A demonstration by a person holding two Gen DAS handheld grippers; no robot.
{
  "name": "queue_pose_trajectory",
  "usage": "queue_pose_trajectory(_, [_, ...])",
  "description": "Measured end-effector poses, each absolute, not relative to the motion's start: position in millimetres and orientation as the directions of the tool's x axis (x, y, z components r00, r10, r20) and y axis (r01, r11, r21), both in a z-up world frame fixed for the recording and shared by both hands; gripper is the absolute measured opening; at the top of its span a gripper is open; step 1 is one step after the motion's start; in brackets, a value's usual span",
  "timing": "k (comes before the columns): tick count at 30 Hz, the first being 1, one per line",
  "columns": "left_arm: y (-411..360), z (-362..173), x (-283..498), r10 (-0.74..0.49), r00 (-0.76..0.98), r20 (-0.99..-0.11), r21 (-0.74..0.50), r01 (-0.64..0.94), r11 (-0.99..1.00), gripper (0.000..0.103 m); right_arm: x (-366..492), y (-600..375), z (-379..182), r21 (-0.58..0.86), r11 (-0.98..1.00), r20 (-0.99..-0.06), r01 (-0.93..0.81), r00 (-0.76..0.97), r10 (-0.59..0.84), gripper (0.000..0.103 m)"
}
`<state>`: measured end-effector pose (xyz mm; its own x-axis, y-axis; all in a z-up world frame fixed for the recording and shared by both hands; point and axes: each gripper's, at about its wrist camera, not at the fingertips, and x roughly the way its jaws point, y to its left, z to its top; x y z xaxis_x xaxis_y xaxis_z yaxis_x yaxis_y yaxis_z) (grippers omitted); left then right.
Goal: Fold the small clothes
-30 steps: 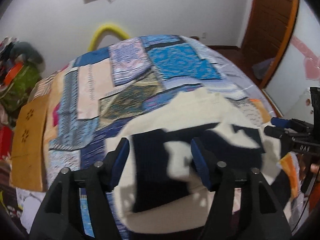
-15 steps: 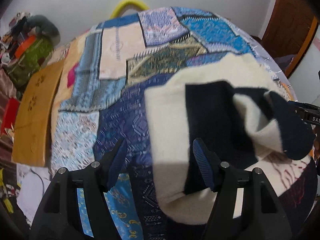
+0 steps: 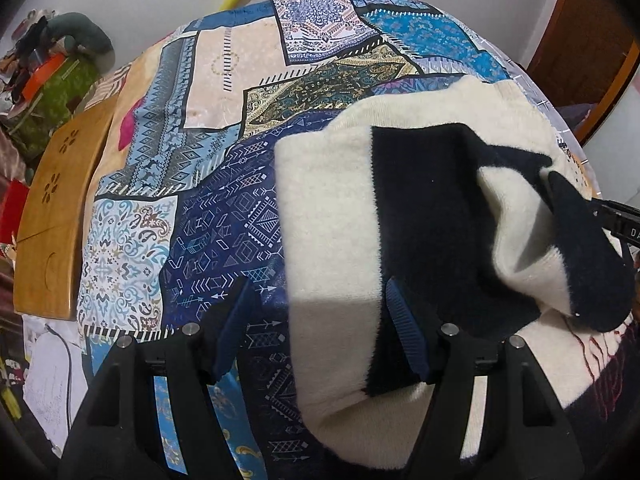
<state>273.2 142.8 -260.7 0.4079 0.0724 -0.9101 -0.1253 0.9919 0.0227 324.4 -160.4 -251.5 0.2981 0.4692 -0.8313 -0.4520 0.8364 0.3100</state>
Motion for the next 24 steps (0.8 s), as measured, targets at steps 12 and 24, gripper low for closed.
queue_pose_trajectory(12, [138,-253,265,0.091,0.395,-0.914,0.043,-0.129,0.991,0.068,311,-182,-209,0.257,0.836,-0.773,-0.486,0.415,0.479,0.009])
queue_pose_trajectory(24, [126,-245,240,0.096,0.39,-0.916,0.066,-0.091,0.994,0.068,305,-246,-178,0.222,0.905,-0.724,-0.362,0.561,0.402,0.009])
